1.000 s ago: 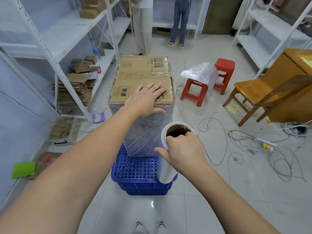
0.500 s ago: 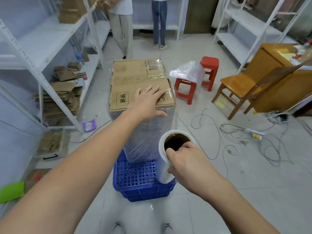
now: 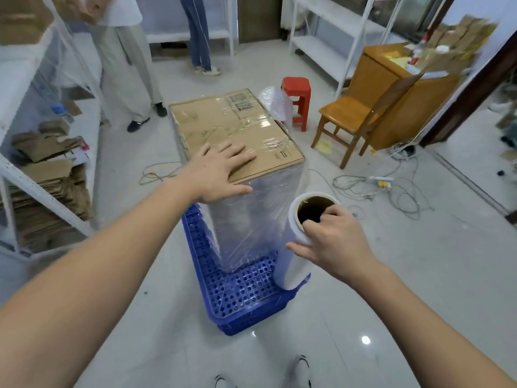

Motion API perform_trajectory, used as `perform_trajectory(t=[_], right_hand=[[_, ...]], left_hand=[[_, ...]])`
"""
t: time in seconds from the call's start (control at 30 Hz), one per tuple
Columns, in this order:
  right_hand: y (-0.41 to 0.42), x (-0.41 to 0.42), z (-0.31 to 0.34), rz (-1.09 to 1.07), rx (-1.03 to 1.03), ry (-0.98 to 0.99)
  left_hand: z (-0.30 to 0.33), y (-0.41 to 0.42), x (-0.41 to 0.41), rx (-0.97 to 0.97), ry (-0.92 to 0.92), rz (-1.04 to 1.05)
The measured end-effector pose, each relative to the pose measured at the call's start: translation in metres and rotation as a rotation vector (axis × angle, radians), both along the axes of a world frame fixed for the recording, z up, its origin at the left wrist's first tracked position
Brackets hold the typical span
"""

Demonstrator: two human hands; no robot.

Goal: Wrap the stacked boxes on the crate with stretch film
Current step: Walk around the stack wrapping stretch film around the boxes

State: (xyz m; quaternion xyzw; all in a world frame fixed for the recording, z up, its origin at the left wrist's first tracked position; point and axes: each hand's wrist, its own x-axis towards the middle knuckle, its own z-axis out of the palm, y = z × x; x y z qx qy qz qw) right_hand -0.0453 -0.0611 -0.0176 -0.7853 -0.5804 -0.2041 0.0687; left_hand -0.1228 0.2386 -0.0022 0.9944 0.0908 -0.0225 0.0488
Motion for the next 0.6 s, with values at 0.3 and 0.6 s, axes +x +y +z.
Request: perform_trajectory(t=[0.3, 0.6], right_hand=[[0.011, -0.033, 0.008, 0.077, -0.057, 0.039], [0.037, -0.075, 0.007, 0.276, -0.013, 0.145]], left_hand=[[-0.002, 0.001, 0.001, 0.003, -0.01, 0.006], [-0.002, -0.002, -0.001, -0.014, -0.023, 0.016]])
